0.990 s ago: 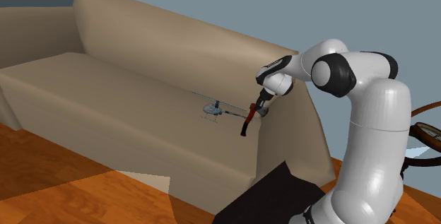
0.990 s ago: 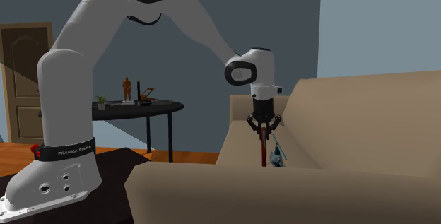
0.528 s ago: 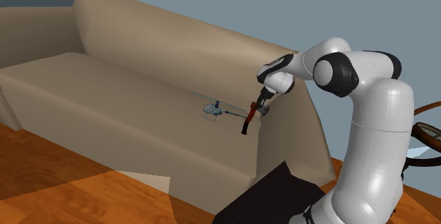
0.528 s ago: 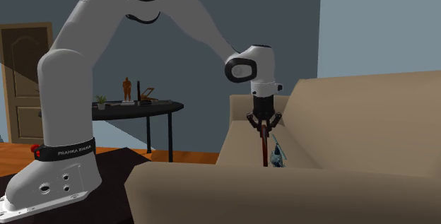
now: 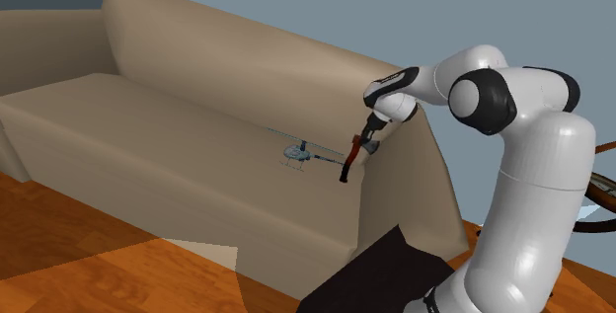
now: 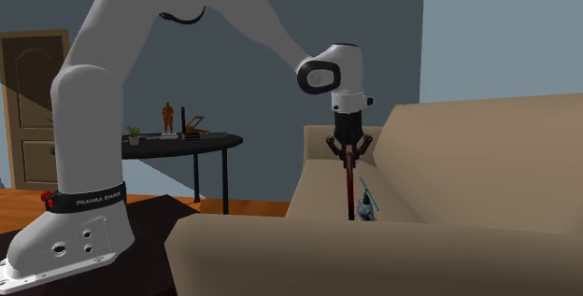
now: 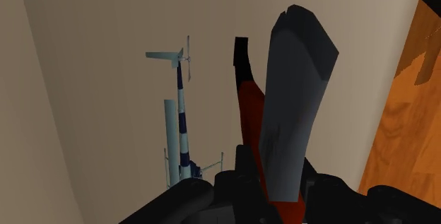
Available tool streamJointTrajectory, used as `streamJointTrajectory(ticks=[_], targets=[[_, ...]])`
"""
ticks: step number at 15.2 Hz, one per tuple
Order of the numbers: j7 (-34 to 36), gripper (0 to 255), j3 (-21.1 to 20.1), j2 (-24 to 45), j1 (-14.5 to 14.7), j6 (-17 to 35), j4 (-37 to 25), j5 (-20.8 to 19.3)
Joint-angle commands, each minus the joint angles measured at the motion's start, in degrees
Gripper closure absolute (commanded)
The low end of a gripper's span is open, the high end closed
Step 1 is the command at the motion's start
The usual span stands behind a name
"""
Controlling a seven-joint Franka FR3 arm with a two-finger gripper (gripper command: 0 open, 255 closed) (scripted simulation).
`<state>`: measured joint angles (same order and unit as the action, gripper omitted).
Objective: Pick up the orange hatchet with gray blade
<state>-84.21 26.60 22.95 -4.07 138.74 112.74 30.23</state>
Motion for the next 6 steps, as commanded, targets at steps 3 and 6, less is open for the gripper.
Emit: streamJointTrajectory(ticks=[3,6], targets=[[1.5,255,1.1,-2.0,0.6,-2.2,-0.5,-2.0],[1.9,255,1.3,-2.6,0.8,-2.8,-0.7,-2.5]])
